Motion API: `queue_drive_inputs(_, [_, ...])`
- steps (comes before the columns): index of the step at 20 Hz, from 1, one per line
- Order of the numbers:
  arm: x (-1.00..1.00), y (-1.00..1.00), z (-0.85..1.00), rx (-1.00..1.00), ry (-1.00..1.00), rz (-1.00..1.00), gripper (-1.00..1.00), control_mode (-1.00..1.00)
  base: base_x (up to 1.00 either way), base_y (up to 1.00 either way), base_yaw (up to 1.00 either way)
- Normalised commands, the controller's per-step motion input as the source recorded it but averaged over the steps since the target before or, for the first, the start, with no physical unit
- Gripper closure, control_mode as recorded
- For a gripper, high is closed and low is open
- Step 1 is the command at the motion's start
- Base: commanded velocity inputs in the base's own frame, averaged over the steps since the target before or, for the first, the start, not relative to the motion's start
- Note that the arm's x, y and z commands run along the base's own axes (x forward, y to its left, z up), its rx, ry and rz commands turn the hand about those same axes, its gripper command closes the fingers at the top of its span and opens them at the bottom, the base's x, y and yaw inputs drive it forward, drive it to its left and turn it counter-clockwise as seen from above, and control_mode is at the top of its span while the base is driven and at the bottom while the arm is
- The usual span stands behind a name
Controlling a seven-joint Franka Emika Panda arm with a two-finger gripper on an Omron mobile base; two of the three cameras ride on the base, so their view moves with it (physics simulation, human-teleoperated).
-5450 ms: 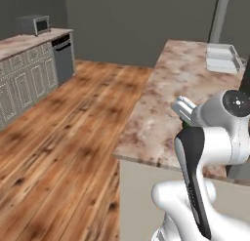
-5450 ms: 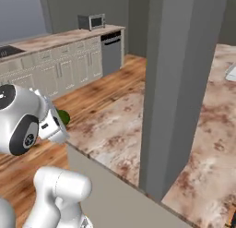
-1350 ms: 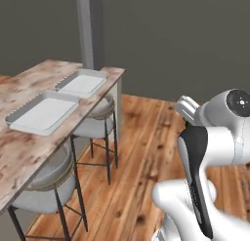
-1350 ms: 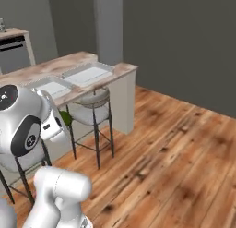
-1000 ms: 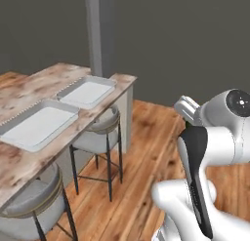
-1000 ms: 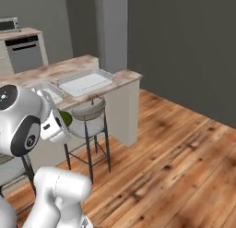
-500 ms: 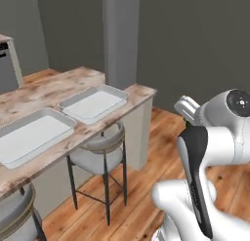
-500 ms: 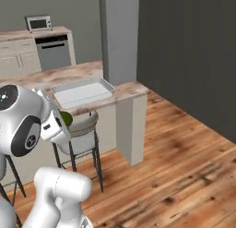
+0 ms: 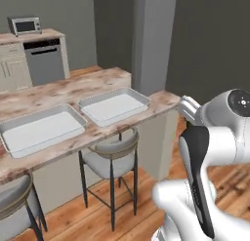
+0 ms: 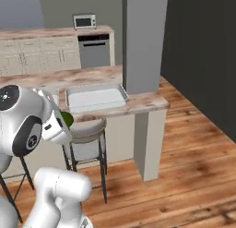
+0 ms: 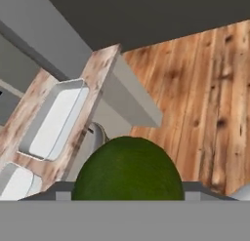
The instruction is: Place the cold items (mango and lime) from the fridge in one tupperware on the dining counter. Place the warm items (kebab skewer and hot dog) in the stove area in another tupperware.
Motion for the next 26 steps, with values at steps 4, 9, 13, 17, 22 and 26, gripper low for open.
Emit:
queue_drive_inputs(4, [0.0, 0.0, 0.0, 0.0, 0.0, 0.0, 1.0, 1.0, 0.68, -0.29, 0.46])
queue_drive_inputs(9, [0.0, 0.0, 0.0, 0.0, 0.0, 0.0, 1.0, 1.0, 0.81, -0.57, 0.41])
queue_drive_inputs(13, [0.0, 0.0, 0.0, 0.0, 0.0, 0.0, 1.0, 1.0, 0.83, -0.57, 0.38])
queue_drive_inputs(17, [0.0, 0.0, 0.0, 0.0, 0.0, 0.0, 1.0, 1.0, 0.73, -0.39, 0.4])
queue_drive_inputs(22, [0.0, 0.0, 0.0, 0.0, 0.0, 0.0, 1.0, 1.0, 0.45, -0.34, 0.44])
queue_drive_inputs(26, [0.0, 0.0, 0.0, 0.0, 0.0, 0.0, 1.0, 1.0, 0.28, -0.31, 0.47])
